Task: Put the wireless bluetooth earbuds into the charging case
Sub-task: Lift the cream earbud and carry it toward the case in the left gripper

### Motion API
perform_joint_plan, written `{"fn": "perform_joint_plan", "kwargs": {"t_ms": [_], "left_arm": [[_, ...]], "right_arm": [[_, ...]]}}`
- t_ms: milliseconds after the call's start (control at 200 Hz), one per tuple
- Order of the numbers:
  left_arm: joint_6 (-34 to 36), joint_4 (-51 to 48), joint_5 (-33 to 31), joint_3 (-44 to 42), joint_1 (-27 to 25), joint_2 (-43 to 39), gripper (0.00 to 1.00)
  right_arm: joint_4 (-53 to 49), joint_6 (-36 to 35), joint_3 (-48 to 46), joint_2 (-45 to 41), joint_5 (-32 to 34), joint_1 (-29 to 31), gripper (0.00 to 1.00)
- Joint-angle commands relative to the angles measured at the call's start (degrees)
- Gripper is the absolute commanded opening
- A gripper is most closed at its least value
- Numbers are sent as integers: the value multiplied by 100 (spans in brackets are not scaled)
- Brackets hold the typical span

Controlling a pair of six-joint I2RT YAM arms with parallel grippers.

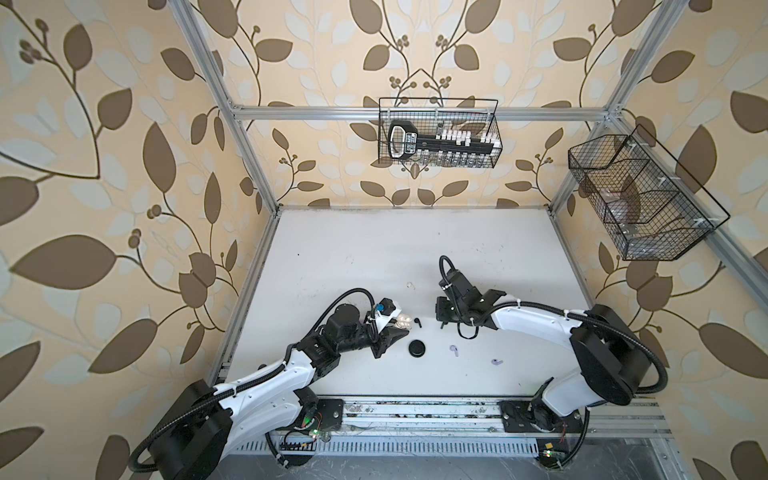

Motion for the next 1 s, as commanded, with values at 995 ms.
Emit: {"fn": "perform_joint_plan", "kwargs": {"t_ms": [995], "left_arm": [[-360,1393,60,701,5,1389,0]], "right_arm": [[2887,1946,-1023,-1493,2286,2194,13]]}}
